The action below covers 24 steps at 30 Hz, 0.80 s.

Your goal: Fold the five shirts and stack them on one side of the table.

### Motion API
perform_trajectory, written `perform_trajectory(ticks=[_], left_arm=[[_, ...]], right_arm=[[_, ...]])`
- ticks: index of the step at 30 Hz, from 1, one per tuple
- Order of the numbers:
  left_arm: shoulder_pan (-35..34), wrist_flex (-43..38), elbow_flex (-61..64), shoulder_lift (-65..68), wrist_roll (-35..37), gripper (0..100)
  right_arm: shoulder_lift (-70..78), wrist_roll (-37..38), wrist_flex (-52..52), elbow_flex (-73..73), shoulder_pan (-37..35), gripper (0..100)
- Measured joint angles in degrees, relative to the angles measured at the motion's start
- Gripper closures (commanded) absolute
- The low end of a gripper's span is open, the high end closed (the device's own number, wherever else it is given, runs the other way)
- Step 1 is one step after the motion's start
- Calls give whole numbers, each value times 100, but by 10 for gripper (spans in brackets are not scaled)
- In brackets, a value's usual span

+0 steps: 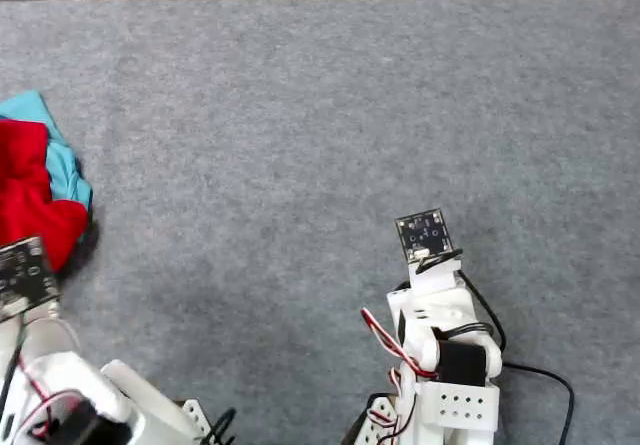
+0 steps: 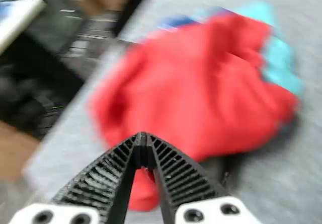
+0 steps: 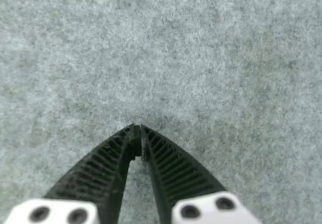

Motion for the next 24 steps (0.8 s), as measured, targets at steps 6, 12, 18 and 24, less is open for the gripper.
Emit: perform_trajectory(ticks=[6,12,18,24], left_arm=[[-782,123,-2119,2330,765,982],[-985,1556,-4079,5820,1345,982],[-1046,1802,-5213,8879,1723,982],[-1046,1802,-6224,10207,1776,932]], right_arm=[[0,0,0,0,0,994],[0,0,0,0,0,994],[0,0,0,0,0,994],[0,0,0,0,0,994]])
